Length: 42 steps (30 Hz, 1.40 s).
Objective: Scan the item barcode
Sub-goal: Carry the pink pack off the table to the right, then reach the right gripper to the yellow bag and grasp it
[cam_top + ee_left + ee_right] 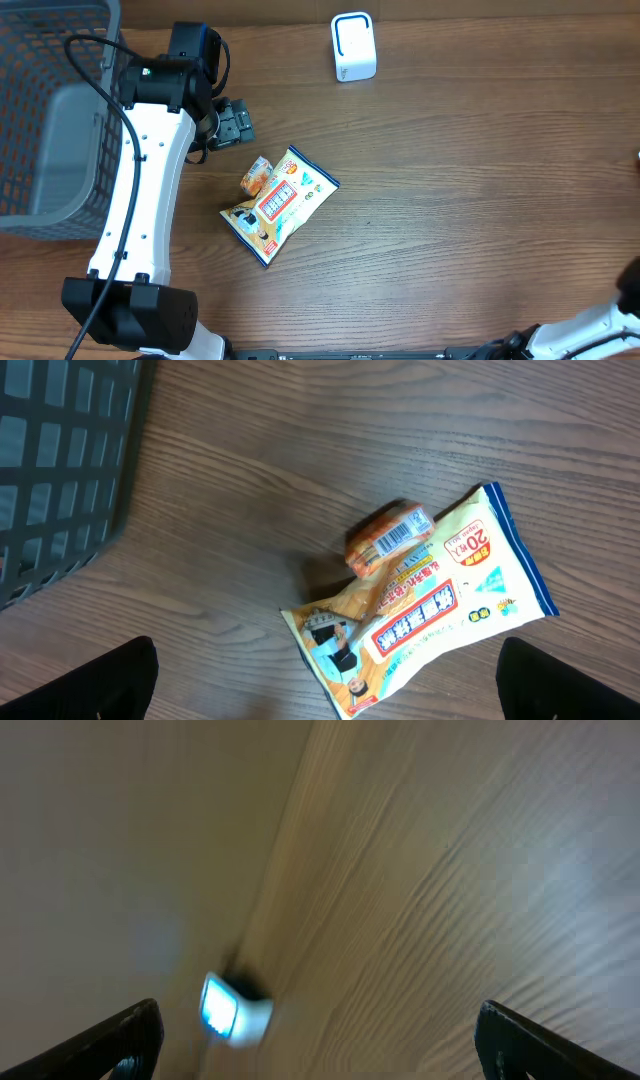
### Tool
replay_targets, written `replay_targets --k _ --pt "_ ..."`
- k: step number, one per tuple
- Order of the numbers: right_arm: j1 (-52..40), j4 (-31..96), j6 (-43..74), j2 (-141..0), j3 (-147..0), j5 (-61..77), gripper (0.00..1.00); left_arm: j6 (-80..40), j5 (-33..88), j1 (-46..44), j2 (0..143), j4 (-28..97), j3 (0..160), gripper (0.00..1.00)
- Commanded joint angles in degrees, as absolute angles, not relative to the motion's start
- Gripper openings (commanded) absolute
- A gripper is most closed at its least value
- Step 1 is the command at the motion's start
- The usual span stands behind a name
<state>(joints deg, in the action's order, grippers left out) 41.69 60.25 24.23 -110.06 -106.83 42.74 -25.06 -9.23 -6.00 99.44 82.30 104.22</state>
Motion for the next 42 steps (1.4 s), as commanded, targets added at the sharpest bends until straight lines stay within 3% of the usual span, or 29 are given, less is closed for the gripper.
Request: replay_targets --k 1,8,11,17,26,28,32,34,42 --pt "32.6 63.2 18.7 -110.7 -106.8 47.9 1.00 -24.4 -9.2 -6.0 99.8 82.2 104.7 1.00" --pt "10.7 70.4 14.1 -111.2 -106.8 35.9 1.00 -24.4 -9.2 -6.0 99.8 82.2 104.7 1.00" --pt "1.5 70.9 14.1 -111.4 -106.3 31.9 0.88 -24.4 -9.2 -6.0 99.8 82.2 104.7 1.00" --pt "-13.5 66.7 25.1 -111.4 -101.2 27.9 0.86 -24.4 -9.2 -6.0 99.8 82.2 104.7 1.00" --pt "-30.4 46.5 44.7 -111.5 -88.2 25.2 0.55 -24.4 -9.2 -6.0 99.8 82.3 104.7 1.00" --pt "-33.1 41.9 48.5 -111.5 -86.0 25.3 0.44 -24.4 -9.2 -6.0 99.8 82.2 104.7 1.00" --pt "-37.2 37.0 51.7 -111.5 -84.5 24.5 0.12 -24.4 -9.2 -6.0 99.8 82.2 104.7 1.00" --pt "-38.6 35.8 53.5 -111.5 -84.5 23.8 0.04 -24.4 -9.2 -6.0 99.8 82.2 104.7 1.00" --pt "-41.2 29.9 59.1 -113.7 -84.4 23.2 0.04 -24.4 -9.2 -6.0 99.8 82.2 104.7 1.00"
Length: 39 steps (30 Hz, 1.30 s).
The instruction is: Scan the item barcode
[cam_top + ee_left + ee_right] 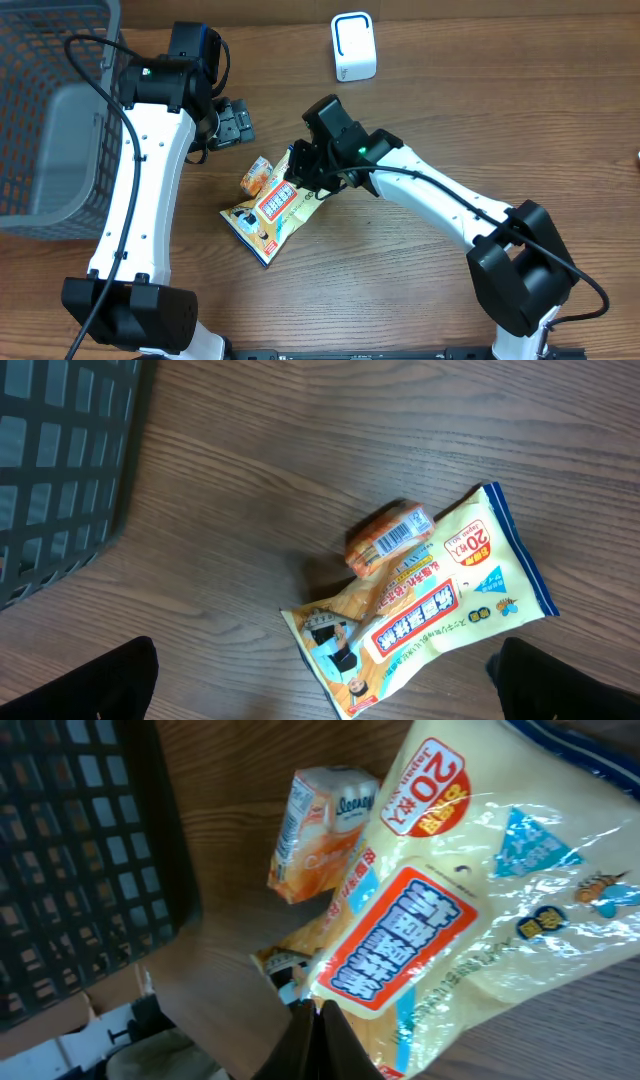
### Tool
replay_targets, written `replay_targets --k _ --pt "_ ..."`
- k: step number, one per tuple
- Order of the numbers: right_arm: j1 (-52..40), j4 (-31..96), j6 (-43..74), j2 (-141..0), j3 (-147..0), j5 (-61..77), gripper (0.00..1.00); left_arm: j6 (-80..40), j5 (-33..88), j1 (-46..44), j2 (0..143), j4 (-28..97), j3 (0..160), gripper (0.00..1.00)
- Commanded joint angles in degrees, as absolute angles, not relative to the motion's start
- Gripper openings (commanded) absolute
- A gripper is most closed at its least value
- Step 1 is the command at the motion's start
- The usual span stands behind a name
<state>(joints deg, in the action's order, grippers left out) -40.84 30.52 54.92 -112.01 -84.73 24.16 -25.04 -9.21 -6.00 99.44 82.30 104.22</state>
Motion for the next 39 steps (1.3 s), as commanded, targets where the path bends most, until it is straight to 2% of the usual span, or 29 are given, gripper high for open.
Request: replay_targets --k 1,12,20,24,33,39 --pt "-41.4 29.6 60.0 -114.6 -84.4 23.3 0.04 -24.4 -9.2 -6.0 99.8 82.3 104.7 1.00" --pt "-43.1 24.9 56.8 -122.6 -84.4 25.7 0.04 -24.4 -9.2 -6.0 99.8 82.3 104.7 1.00" --pt "-42.4 31.9 55.1 -123.6 -84.4 19.8 0.04 -24.4 -9.2 -6.0 99.8 82.3 104.7 1.00" --pt "-40.5 36.4 55.0 -123.6 -84.4 13.3 0.04 -24.4 -9.2 -6.0 99.8 82.2 104.7 1.00" --pt "-34.8 37.8 51.3 -123.6 -84.4 10.3 0.04 -24.4 -9.2 -6.0 99.8 82.3 104.7 1.00" --pt "-29.5 43.9 40.8 -123.5 -89.3 17.7 0.04 -24.4 -9.2 -6.0 99.8 82.2 104.7 1.00"
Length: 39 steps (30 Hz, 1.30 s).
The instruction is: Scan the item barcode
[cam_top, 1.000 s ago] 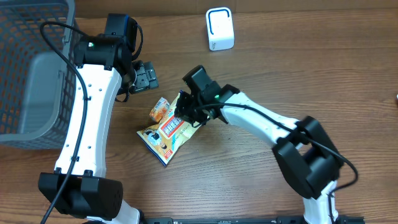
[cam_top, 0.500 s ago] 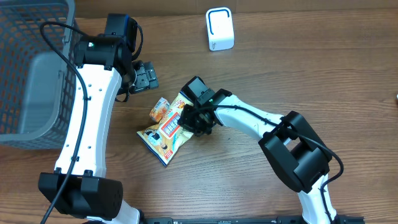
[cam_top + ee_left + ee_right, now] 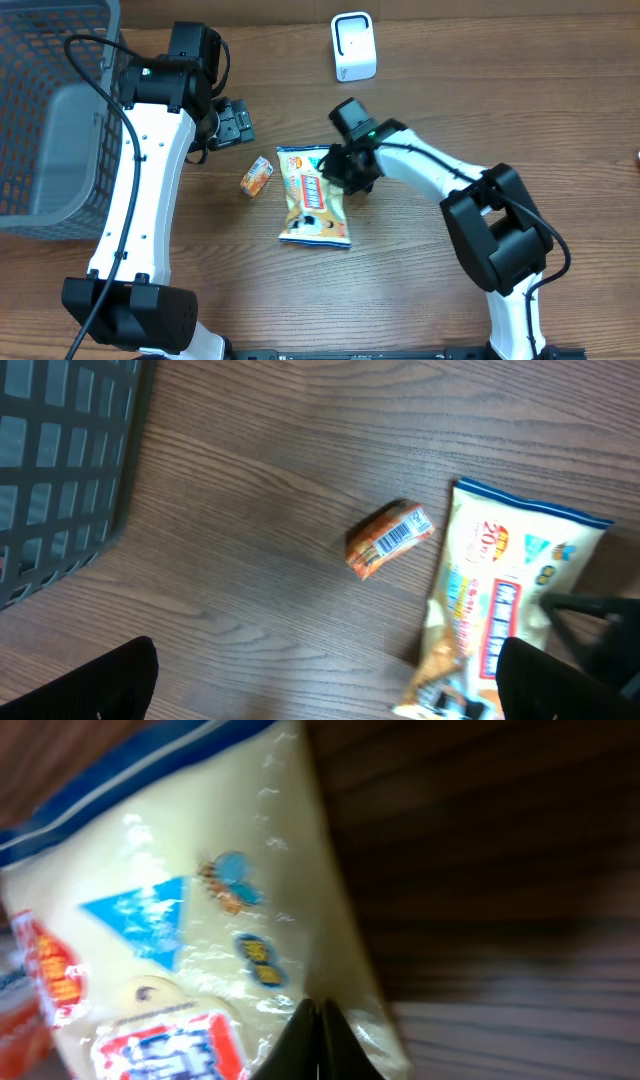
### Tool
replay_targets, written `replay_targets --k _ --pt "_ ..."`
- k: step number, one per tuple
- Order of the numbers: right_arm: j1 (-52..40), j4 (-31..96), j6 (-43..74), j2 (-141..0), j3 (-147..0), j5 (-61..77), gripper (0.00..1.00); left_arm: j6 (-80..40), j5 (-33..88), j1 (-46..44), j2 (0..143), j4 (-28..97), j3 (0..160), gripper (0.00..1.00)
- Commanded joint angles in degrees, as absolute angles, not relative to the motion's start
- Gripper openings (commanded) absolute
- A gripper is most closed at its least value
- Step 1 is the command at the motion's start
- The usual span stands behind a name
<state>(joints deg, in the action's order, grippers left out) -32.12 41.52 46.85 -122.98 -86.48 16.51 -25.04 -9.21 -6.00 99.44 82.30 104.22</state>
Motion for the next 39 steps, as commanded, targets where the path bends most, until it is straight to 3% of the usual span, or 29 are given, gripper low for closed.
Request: replay_targets --k 1,12,26,39 --pt "-29.0 45.2 39.7 -123.4 -90.1 18.8 0.04 -24.4 -9.2 -6.0 99.8 82.2 104.7 1.00" --pt "-28.9 63.1 23.5 -121.5 -102.8 26.3 0.04 -24.4 -9.2 -6.0 99.8 82.3 104.7 1.00" --pt "-39.9 56.4 26.8 -121.5 -94.6 26.6 0.04 -24.4 -9.2 -6.0 99.8 82.3 104.7 1.00" --pt "-41.3 49.5 31.7 -121.2 -82.3 19.1 0.04 -24.4 -9.2 -6.0 99.8 82.3 104.7 1.00"
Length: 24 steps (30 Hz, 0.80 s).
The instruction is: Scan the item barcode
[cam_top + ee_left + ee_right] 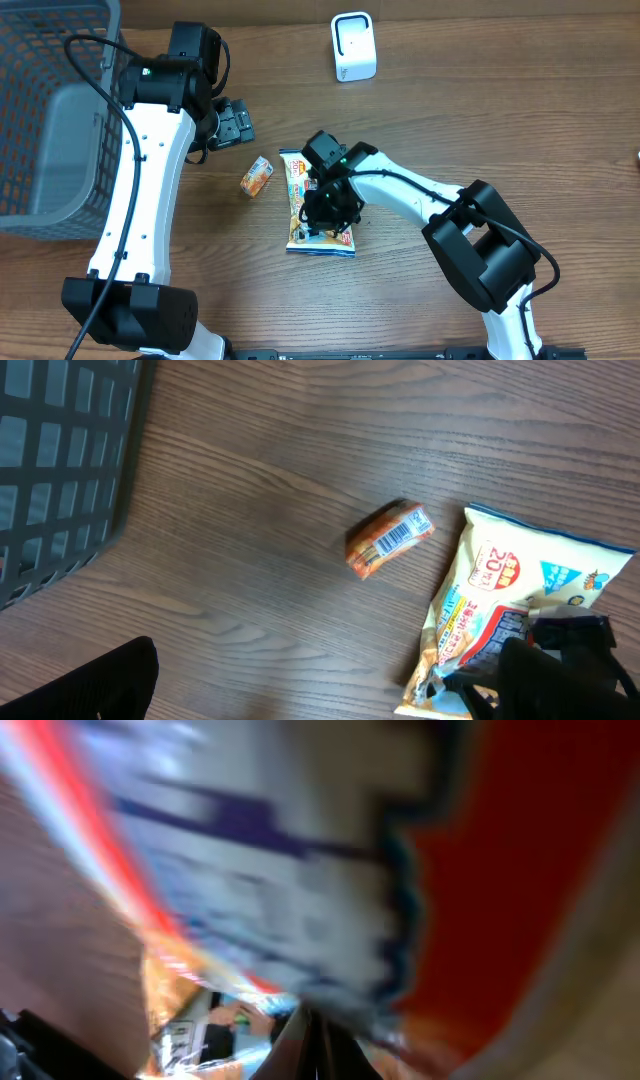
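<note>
A yellow snack bag (299, 190) with a blue top edge lies flat in the middle of the table and also shows in the left wrist view (487, 592). My right gripper (326, 210) is down on the bag's middle. Its fingers are together, and its wrist view is a blur of the bag's print around the shut tips (320, 1032). A small orange box (257, 176) with a barcode on its side (389, 538) lies just left of the bag, apart from it. My left gripper (320, 690) hangs open above the table, left of both. The white scanner (353, 46) stands at the far edge.
A dark mesh basket (50, 110) takes up the left side, with its corner also in the left wrist view (60, 470). The left arm (145, 190) runs down the table's left part. The right arm (440, 205) stretches in from the lower right.
My right gripper went from the bag's upper right edge to its middle, still shut. The bag has shifted only slightly. The left arm and the orange box have not moved.
At first the bag lay slanted, partly over the orange box, with the right arm out of the overhead view. Then the right gripper was shut at the bag's top corner. Then the bag lay turned and clear of the box. Now the gripper rests on the bag's middle.
</note>
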### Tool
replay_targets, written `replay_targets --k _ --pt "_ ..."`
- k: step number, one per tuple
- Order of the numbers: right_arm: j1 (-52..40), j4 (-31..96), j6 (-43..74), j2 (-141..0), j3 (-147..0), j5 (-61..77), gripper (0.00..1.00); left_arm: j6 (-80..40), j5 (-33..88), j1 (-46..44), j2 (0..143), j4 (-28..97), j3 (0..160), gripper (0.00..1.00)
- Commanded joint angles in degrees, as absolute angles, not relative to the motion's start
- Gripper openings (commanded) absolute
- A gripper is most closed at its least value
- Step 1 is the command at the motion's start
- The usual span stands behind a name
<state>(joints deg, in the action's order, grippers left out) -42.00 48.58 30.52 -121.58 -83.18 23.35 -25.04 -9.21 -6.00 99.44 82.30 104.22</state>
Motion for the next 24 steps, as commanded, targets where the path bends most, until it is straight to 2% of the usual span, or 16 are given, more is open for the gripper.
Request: replay_targets --k 1,10,17,24 --pt "-41.0 50.5 31.6 -121.1 -83.2 19.1 0.04 -24.4 -9.2 -6.0 99.8 82.3 104.7 1.00" --pt "-39.4 61.3 27.6 -116.4 -95.1 18.1 0.04 -24.4 -9.2 -6.0 99.8 82.2 104.7 1.00" --pt "-39.5 55.3 29.8 -115.9 -93.1 20.6 0.04 -24.4 -9.2 -6.0 99.8 82.2 104.7 1.00" --pt "-40.5 42.5 35.5 -116.0 -82.2 20.6 0.04 -24.4 -9.2 -6.0 99.8 82.2 104.7 1.00"
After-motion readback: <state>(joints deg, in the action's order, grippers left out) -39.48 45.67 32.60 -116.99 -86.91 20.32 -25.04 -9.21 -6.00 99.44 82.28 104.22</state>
